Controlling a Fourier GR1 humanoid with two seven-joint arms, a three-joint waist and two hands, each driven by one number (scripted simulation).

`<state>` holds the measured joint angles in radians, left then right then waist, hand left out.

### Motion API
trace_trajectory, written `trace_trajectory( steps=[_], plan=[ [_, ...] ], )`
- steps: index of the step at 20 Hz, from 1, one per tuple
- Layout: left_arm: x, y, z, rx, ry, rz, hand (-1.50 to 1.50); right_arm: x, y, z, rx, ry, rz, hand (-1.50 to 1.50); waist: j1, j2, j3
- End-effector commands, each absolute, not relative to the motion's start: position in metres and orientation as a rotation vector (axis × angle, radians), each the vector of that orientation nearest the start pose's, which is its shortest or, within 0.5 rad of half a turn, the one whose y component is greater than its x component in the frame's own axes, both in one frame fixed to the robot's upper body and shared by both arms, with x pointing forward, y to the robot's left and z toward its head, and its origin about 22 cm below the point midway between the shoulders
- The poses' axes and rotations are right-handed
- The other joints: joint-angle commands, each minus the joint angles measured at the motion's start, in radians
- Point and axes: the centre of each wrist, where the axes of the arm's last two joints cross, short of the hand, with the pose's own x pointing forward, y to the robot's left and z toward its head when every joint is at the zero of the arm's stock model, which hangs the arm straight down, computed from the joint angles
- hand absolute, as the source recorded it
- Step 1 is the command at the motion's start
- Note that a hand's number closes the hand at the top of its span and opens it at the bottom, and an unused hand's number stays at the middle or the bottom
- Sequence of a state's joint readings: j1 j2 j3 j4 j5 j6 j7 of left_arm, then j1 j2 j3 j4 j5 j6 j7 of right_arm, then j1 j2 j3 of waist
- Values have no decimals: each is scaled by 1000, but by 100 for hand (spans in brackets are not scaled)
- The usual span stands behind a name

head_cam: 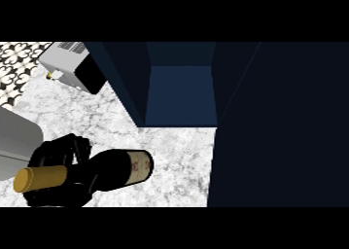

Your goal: Pick up the wine, place it into the cabinet and close the cabinet

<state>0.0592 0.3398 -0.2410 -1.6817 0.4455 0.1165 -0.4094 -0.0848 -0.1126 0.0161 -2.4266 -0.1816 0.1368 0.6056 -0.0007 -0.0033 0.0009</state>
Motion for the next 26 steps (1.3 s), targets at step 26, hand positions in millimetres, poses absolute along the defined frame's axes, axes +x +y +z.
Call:
trace_trajectory(
  steps=[26],
  plan=[
    [263, 69, 145, -270, -1909, 41, 150, 134, -235, 209, 251, -1933, 281, -150, -13, 1, 0]
  ],
)
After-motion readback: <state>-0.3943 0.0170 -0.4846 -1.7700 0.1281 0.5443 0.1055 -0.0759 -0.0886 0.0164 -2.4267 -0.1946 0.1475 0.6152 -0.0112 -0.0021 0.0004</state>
